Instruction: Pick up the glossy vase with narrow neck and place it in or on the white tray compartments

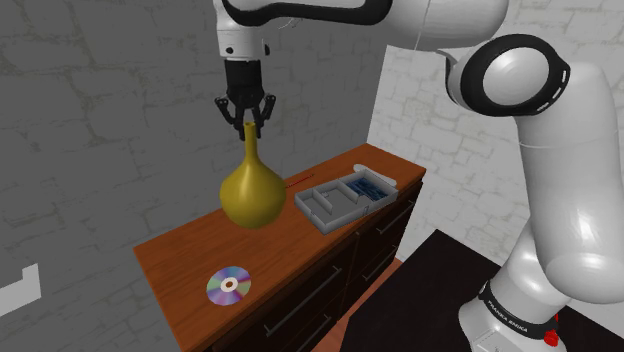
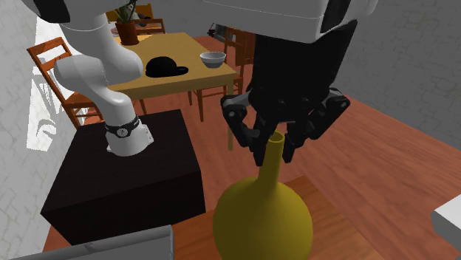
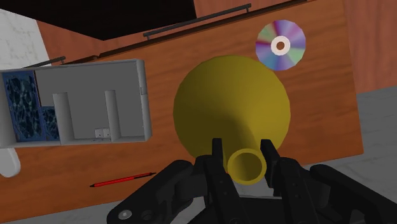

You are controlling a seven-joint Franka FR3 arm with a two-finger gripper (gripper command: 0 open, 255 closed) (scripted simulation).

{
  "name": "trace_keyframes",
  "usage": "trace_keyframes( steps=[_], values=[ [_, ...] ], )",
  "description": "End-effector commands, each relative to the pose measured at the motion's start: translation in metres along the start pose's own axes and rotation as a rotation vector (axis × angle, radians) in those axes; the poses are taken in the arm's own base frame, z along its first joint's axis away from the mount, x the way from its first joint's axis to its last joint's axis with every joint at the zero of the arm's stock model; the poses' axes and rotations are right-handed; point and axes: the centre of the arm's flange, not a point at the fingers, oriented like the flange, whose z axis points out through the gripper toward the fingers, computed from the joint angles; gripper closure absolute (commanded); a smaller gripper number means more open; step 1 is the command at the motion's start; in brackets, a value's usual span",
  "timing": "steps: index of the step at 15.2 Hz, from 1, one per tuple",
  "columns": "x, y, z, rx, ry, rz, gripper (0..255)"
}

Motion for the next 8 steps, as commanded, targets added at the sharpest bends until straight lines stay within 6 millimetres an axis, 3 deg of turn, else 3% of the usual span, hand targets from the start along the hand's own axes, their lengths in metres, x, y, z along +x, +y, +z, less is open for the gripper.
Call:
trace_keyframes(
  steps=[1, 7, 8],
  values=[
    [-0.002, 0.000, -0.011, 0.001, 0.001, 0.000, 255],
    [-0.005, -0.001, -0.042, 0.001, 0.001, 0.000, 255],
    [-0.005, 0.012, -0.046, 0.001, 0.001, 0.000, 255]
  ],
)
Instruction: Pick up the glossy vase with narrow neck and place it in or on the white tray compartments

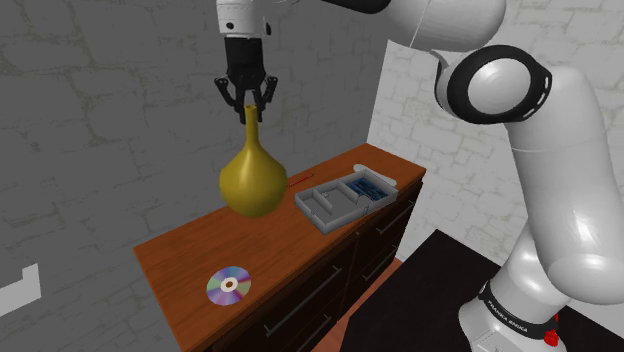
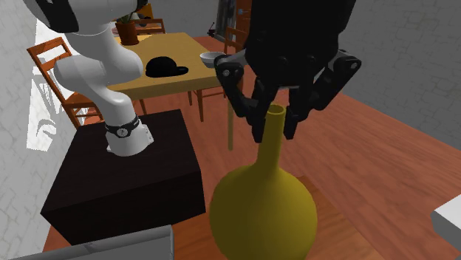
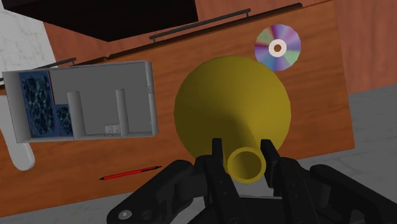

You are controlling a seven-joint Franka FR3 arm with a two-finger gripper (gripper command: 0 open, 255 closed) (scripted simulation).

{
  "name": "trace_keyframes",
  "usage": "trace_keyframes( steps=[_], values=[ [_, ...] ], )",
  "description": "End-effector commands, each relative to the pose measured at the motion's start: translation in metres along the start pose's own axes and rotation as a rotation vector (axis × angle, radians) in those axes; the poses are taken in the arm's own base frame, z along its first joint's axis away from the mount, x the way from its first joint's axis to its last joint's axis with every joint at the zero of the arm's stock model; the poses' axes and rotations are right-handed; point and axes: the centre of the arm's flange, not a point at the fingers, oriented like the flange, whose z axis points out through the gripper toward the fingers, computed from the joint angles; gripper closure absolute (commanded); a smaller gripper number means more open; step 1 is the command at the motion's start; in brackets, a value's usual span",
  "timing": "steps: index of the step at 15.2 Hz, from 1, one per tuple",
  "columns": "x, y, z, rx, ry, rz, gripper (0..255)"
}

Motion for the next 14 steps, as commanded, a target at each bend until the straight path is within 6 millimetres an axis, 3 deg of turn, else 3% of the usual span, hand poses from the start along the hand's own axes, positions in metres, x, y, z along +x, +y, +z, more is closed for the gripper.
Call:
trace_keyframes(
  steps=[1, 14],
  values=[
    [-0.001, 0.019, -0.009, 0.001, 0.002, 0.000, 255],
    [-0.004, 0.181, -0.067, 0.001, 0.002, 0.000, 255]
  ],
)
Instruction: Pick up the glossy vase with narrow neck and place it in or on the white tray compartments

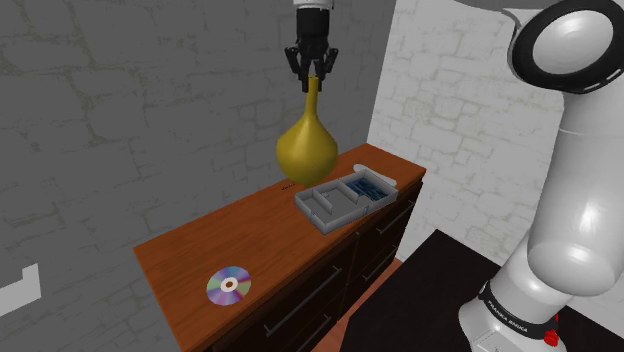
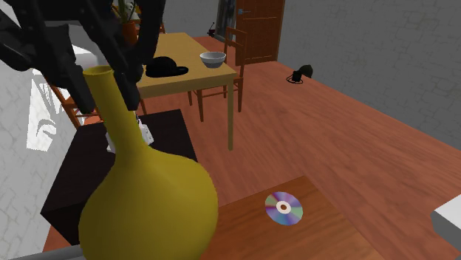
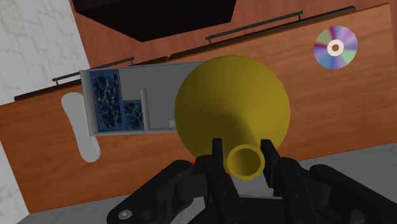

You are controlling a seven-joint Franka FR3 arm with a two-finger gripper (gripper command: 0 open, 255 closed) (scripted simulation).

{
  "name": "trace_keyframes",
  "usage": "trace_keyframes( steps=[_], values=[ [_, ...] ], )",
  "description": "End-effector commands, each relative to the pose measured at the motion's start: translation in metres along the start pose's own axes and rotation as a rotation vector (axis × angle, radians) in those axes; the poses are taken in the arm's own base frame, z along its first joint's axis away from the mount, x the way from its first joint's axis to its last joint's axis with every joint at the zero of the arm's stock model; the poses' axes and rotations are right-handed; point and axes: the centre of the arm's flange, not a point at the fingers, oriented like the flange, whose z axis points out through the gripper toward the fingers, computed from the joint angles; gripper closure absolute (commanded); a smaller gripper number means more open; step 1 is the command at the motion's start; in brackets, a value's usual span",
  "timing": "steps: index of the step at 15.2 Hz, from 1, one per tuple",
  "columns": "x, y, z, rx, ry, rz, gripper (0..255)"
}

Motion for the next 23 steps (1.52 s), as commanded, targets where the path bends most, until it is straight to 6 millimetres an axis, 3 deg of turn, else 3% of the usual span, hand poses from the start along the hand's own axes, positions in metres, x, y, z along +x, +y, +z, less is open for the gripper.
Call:
trace_keyframes(
  steps=[1, 15, 23],
  values=[
    [-0.003, 0.027, -0.012, 0.001, 0.001, -0.001, 255],
    [-0.005, 0.199, -0.073, 0.001, 0.001, -0.001, 255],
    [0.000, 0.199, -0.031, 0.001, 0.001, -0.001, 255]
  ],
)
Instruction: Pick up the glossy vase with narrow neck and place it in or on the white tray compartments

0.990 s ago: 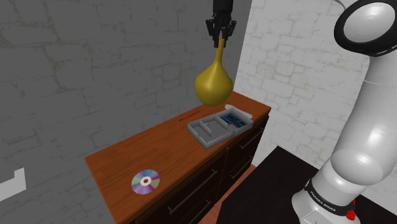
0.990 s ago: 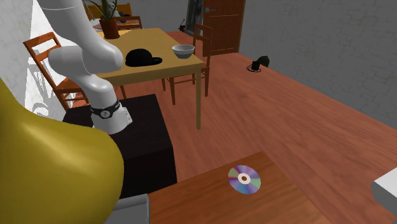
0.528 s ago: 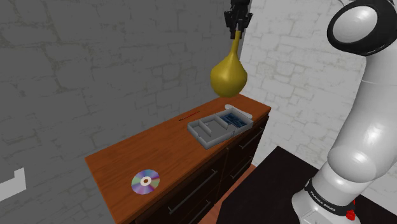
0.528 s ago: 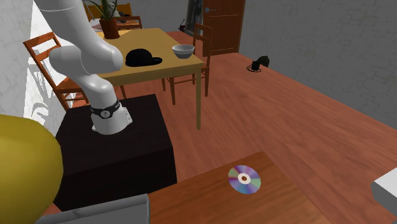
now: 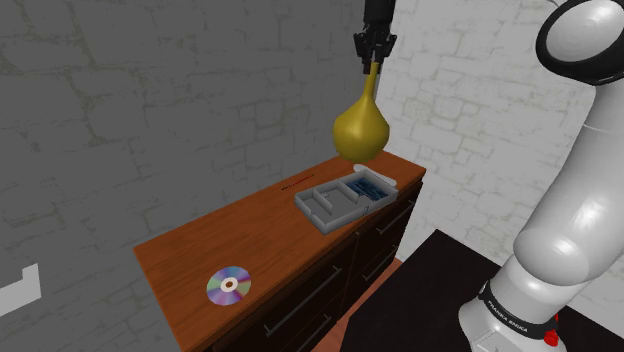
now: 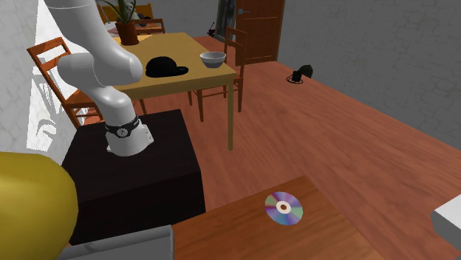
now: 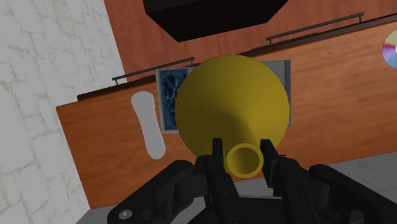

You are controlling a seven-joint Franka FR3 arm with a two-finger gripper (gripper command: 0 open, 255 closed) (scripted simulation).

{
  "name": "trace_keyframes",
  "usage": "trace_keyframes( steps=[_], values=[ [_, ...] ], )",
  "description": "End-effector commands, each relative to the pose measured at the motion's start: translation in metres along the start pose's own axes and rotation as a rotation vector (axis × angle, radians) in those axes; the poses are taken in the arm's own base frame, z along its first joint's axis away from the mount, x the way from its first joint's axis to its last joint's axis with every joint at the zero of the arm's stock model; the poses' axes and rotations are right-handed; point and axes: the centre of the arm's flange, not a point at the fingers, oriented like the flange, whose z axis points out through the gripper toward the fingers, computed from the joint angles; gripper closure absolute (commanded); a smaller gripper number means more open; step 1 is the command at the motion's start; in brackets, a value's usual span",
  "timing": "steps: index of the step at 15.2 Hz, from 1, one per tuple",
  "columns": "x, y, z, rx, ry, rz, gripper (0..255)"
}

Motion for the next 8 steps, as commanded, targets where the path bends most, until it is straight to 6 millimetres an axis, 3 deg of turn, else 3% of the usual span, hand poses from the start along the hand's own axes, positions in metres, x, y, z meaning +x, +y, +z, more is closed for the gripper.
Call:
trace_keyframes(
  steps=[1, 8],
  values=[
    [0.001, 0.000, 0.010, 0.000, 0.002, 0.000, 255],
    [0.006, 0.000, 0.047, 0.000, 0.002, 0.000, 255]
  ],
)
